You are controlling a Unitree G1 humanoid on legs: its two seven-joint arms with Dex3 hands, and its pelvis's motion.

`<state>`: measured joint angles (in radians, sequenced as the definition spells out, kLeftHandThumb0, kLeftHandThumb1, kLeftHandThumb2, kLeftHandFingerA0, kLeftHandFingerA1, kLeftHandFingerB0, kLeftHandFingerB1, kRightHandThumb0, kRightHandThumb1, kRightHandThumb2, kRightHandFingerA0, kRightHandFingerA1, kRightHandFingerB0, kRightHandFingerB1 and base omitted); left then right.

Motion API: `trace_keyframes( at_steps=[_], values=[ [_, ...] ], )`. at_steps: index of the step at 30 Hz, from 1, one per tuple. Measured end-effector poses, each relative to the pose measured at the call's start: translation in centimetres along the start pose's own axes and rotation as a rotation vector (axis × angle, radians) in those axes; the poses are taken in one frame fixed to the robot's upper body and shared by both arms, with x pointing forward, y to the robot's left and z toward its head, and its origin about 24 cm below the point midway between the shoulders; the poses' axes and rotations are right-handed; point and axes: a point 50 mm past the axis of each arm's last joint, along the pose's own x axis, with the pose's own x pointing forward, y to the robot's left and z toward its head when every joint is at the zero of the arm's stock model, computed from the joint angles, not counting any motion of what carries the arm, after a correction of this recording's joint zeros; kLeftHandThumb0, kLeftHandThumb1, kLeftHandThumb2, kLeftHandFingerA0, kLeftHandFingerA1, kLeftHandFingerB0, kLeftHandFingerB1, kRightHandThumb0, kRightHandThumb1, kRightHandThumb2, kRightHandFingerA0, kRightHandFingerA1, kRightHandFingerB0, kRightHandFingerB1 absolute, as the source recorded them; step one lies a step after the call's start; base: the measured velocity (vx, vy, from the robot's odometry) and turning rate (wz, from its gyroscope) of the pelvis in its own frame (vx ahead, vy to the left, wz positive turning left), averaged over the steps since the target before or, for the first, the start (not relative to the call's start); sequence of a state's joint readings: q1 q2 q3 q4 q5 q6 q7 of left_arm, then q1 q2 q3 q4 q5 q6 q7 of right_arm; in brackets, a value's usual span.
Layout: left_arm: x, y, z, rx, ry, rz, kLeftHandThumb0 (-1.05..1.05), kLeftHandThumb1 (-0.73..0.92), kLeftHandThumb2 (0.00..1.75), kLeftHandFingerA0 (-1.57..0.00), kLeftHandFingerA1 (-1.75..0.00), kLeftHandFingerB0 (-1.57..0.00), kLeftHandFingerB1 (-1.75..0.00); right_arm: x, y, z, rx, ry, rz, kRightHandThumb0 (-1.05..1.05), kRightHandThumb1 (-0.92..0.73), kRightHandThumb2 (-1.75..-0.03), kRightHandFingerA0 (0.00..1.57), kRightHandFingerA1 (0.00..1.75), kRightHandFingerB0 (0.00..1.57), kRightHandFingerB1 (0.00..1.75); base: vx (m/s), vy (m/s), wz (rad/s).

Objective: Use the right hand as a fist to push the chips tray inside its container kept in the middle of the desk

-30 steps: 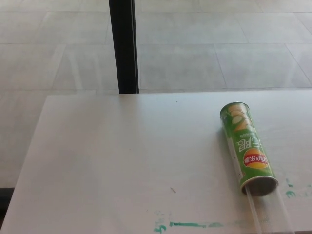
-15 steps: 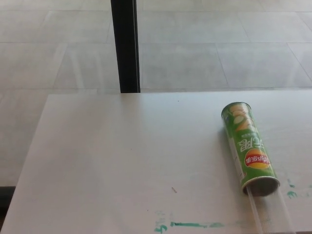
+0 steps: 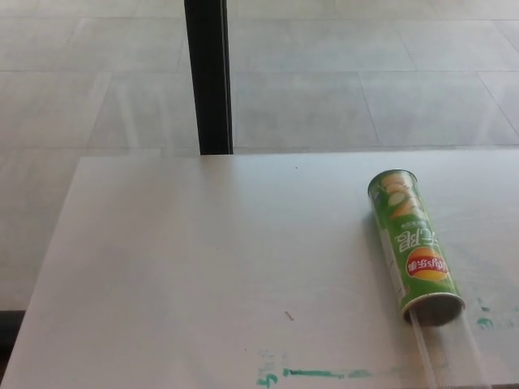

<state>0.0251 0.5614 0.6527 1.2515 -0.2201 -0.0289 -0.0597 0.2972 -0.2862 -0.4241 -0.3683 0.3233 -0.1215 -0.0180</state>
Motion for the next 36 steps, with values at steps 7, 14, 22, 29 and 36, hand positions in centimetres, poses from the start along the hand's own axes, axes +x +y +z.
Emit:
trace_keyframes(
  at_steps=[7,14,22,29,36],
  values=[
    [0.0,0.0,0.0,0.0,0.0,0.0,-0.67,0.74,1.1,-0.45,-0.66,-0.32,-0.56,-1.5,1.7,1.2,-0.072,0.015,0.252,-0.7,-0.82,-0.64,0.87,0.94,0.58,0.52,0.0,0.0,0.0],
    [0.0,0.0,0.0,-0.003,0.0,-0.001,-0.68,0.92,0.73,-0.51,-0.61,-0.38,-0.48,-3.4,4.1,2.2,-0.129,0.045,0.549,-0.66,-0.81,-0.64,0.82,0.98,0.6,0.53,0.0,0.0,0.0],
    [0.0,-0.1,0.0,0.01,0.003,-0.005,-0.69,0.92,0.7,-0.51,-0.6,-0.4,-0.47,-5.7,6.4,2.9,-0.236,0.074,0.884,-0.59,-0.77,-0.63,0.76,0.8,0.56,0.54,0.0,0.0,0.0],
    [0.0,-0.1,0.0,0.011,0.003,-0.006,-0.73,0.92,0.74,-0.52,-0.62,-0.36,-0.47,-7.2,7.1,3.5,-0.381,0.1,1.086,-0.58,-0.78,-0.63,0.72,0.75,0.53,0.5,0.0,0.0,0.0],
    [0.0,-0.1,0.0,0.008,0.002,-0.011,-0.69,0.92,0.71,-0.49,-0.59,-0.39,-0.47,-8.2,7.0,3.8,-0.566,0.17,1.25,-0.57,-0.76,-0.63,0.71,0.77,0.54,0.5,0.0,0.0,0.0]
  ],
)
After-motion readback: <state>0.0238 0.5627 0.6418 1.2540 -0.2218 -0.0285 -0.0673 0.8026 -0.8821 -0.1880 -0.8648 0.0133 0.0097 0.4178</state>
